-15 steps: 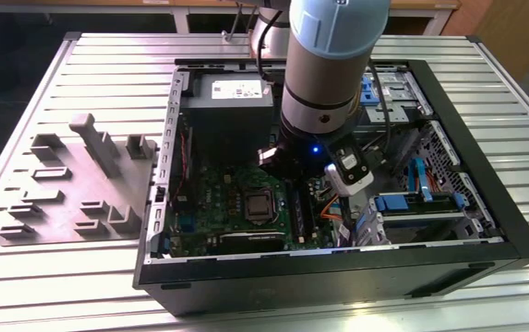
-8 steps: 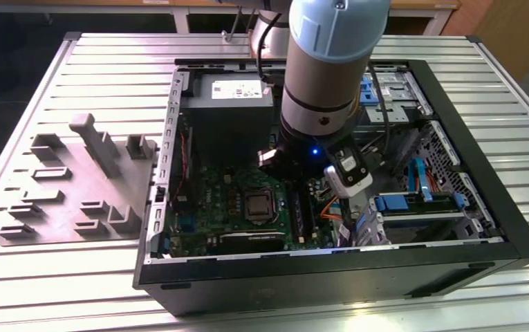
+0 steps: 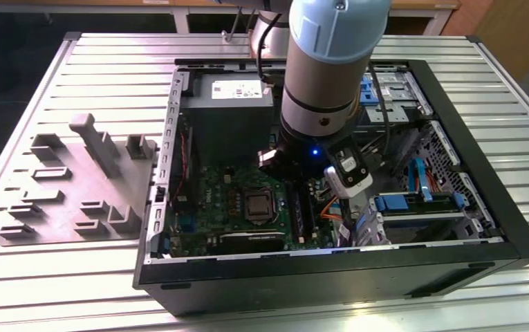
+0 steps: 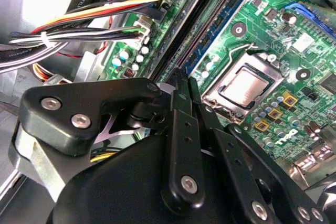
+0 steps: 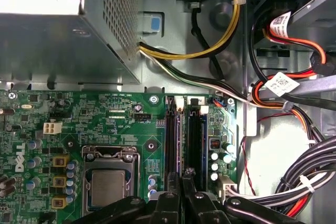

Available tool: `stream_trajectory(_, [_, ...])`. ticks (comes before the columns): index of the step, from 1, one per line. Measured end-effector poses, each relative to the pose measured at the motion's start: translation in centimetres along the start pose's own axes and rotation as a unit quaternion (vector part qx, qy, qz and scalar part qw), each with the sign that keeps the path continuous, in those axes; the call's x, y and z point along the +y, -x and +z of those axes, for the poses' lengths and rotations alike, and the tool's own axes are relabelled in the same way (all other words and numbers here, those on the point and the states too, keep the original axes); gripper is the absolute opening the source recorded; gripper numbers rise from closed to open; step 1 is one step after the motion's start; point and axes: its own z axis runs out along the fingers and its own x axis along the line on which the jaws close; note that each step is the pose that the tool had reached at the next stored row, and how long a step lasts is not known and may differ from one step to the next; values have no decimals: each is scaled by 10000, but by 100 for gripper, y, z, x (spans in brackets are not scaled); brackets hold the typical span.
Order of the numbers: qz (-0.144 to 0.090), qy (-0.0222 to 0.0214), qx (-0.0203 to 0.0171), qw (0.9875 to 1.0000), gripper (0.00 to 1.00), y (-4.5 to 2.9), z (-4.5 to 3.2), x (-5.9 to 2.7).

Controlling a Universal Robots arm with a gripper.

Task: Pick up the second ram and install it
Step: 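Insert the second ram into the second slot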

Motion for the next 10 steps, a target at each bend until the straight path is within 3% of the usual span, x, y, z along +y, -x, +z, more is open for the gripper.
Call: stream_trajectory(10, [0, 0, 0, 10000, 13, -1, 37, -3])
